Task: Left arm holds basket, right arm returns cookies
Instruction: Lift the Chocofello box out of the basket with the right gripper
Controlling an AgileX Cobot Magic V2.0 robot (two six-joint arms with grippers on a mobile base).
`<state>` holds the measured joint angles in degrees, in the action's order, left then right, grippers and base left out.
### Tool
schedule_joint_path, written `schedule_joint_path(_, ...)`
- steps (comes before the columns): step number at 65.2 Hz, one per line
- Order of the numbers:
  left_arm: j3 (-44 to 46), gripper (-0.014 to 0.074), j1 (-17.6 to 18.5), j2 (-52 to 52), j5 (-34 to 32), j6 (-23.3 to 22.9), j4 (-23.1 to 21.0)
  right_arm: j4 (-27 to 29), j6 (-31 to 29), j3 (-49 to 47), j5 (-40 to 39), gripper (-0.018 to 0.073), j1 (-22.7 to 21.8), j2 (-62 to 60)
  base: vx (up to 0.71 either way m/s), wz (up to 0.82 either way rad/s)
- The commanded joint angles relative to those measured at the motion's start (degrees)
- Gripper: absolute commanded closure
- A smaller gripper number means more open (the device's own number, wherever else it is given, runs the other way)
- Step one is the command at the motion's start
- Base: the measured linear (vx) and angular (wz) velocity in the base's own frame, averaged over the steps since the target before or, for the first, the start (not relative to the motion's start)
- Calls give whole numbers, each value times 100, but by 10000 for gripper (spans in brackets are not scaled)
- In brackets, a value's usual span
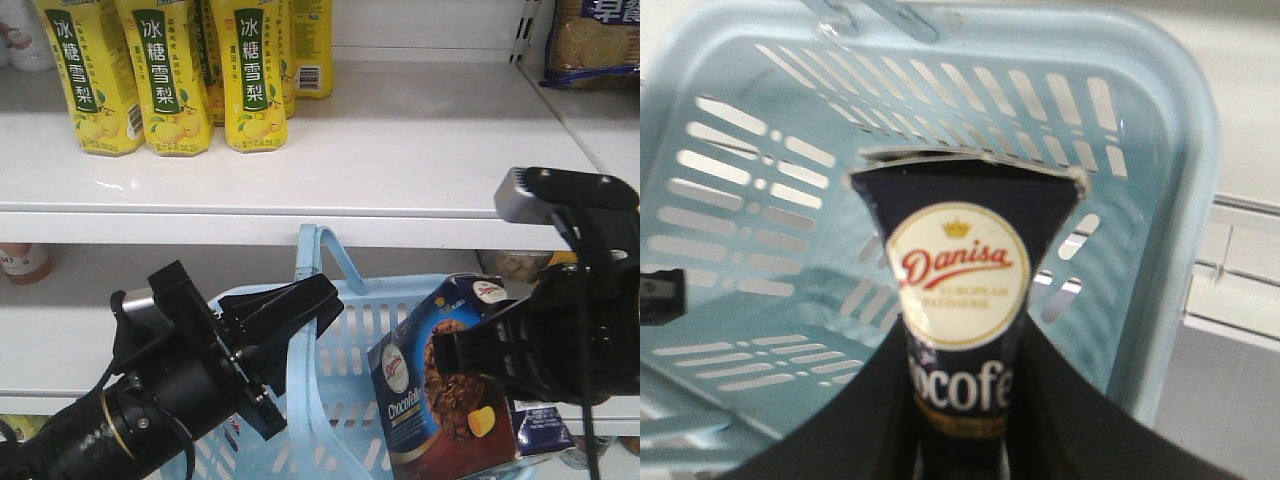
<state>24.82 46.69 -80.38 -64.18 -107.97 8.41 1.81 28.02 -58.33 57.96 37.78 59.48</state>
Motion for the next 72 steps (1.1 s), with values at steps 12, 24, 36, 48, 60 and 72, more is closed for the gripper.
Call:
schedule_joint_path(12,155,596,-38,177,-1445,38,-352,-58,-59,-174,-624,565,13,-927,0,0)
schedule_joint_path(24,155,596,-38,177,-1445,38,-352,-425,-59,-174,-874,565,13,-1373,0,0)
schedule_joint_path(36,155,596,-38,177,-1445,38,-352,-652,-59,-185,-1498,565,-2,-1567,0,0)
schedule_joint_path(48,155,596,-38,177,-1445,38,-352,-742,-59,-194,-2401,565,-204,-1579,0,0)
schedule_joint_path(60,155,596,-38,177,-1445,38,-352,-993,-59,-194,-3271,565,-701,-1570,0,0)
schedule_joint_path(72,155,596,-38,177,-1445,38,-352,-1087,-84,-194,-4008,565,-1451,-1347,0,0)
